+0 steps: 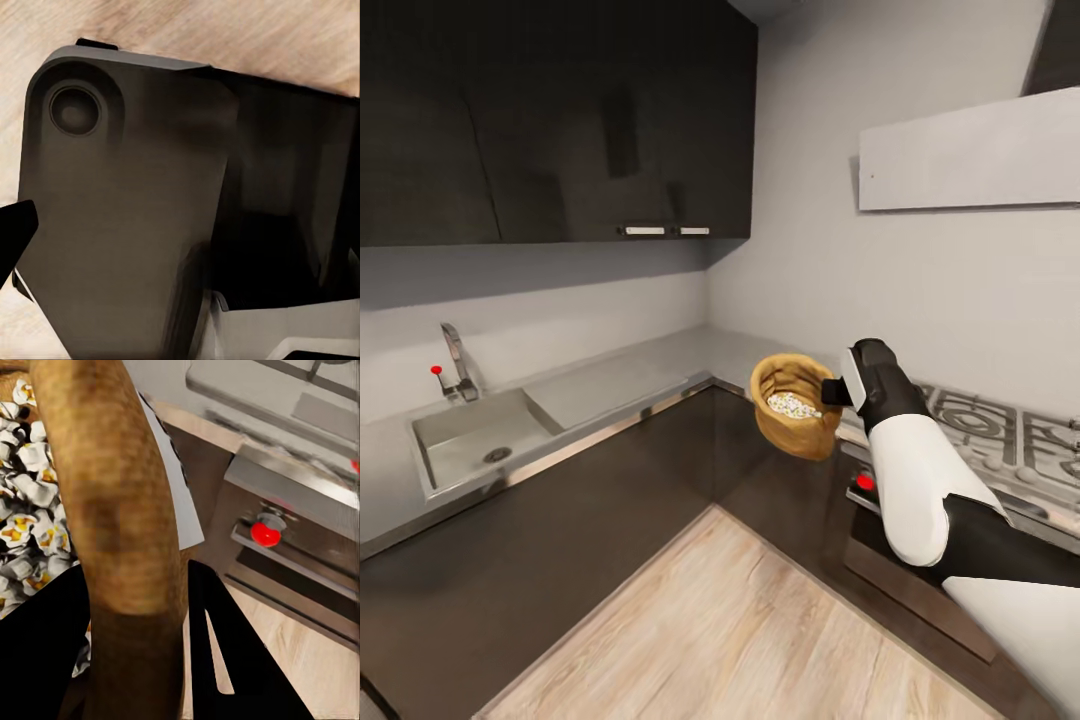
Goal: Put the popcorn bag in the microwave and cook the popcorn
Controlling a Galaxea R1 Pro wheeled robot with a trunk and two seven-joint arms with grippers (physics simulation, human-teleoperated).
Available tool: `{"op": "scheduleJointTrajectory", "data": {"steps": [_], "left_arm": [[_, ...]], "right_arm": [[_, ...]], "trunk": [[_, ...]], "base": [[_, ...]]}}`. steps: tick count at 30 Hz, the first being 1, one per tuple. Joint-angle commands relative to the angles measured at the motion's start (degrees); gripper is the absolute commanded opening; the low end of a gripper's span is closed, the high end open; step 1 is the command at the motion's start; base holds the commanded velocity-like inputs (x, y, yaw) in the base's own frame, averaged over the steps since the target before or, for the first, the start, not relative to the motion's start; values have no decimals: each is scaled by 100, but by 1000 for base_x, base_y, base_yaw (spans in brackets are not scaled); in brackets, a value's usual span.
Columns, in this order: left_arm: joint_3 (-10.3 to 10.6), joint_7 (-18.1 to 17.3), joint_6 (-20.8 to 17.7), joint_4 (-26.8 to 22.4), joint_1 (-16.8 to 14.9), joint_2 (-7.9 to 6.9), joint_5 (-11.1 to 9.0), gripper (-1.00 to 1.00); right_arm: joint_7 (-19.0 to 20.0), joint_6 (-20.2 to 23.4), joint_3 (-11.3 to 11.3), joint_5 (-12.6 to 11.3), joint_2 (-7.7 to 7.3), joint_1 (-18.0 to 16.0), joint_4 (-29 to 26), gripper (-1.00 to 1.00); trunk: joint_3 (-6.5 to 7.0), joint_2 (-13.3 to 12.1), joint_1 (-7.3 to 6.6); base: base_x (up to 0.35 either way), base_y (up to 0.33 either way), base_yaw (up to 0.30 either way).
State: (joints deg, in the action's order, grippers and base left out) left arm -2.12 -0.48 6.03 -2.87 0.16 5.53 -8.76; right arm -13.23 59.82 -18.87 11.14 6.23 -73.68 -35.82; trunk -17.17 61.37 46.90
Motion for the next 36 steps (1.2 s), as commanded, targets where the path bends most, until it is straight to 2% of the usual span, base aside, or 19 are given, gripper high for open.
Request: {"op": "scheduleJointTrajectory", "data": {"steps": [1,33,36], "left_arm": [[-17,-5,6,-8,2,1,-30,100],[-17,3,6,-4,2,1,-30,100],[-17,4,4,-5,2,1,-30,100]], "right_arm": [[22,18,-37,55,10,-6,7,-100],[5,18,-46,64,-10,-6,75,-100],[-8,18,-44,81,-21,-6,395,-100]], "trunk": [[-6,5,-3],[-6,5,-3],[-6,5,-3]], "base": [[-345,0,0],[-345,0,0],[-345,0,0]]}}
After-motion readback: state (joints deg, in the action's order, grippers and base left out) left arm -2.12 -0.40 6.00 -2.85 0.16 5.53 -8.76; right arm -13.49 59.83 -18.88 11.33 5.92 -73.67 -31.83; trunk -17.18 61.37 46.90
